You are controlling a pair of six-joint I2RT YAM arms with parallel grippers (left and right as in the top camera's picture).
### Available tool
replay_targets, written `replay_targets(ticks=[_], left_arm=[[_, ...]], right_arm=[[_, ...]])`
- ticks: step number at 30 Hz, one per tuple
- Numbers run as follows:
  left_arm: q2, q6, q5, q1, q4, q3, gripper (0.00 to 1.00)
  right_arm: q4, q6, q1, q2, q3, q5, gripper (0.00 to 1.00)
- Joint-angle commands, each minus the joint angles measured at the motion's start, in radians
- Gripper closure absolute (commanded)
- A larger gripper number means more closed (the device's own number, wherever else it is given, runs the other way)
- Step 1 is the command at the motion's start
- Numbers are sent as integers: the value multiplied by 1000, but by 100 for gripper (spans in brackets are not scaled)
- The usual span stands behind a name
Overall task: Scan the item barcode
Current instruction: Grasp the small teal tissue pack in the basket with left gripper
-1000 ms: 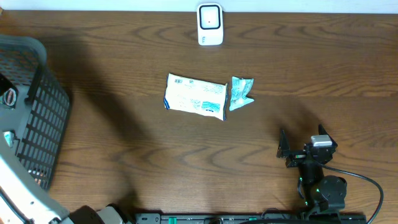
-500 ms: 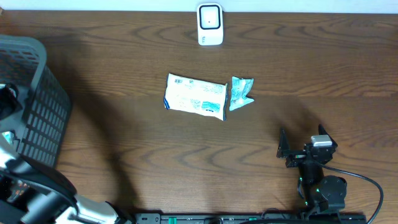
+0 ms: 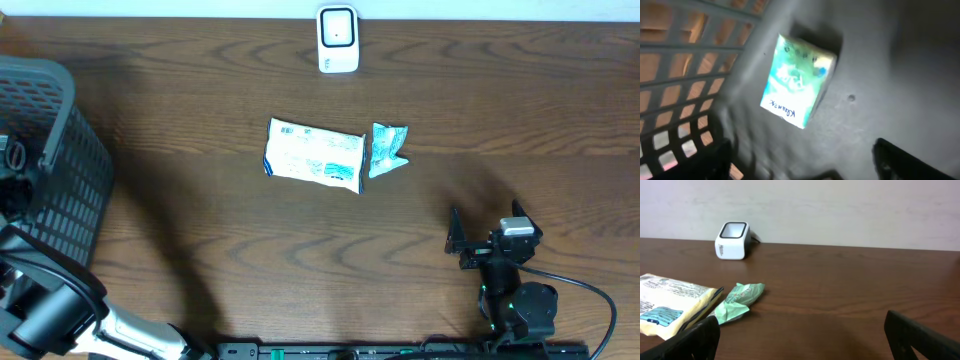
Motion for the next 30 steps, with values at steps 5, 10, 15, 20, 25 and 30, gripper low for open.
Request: replay_targets(ticks=[5, 10, 15, 20, 25, 30], left_arm=[[63, 39, -76, -1, 51, -32, 22], [107, 39, -74, 3, 67, -33, 27], [148, 39, -72, 4, 85, -34, 37], [170, 38, -73, 12, 103, -34, 41], [171, 16, -73, 42, 118, -34, 60], [171, -7, 6, 81, 117, -34, 81]], right_arm=[[-2, 10, 0, -5, -3, 1, 1], [-2, 10, 0, -5, -3, 1, 1], [-2, 10, 0, -5, -3, 1, 1], [-2, 10, 0, -5, -3, 1, 1], [-2, 10, 0, -5, -3, 1, 1], [-2, 10, 0, -5, -3, 1, 1]])
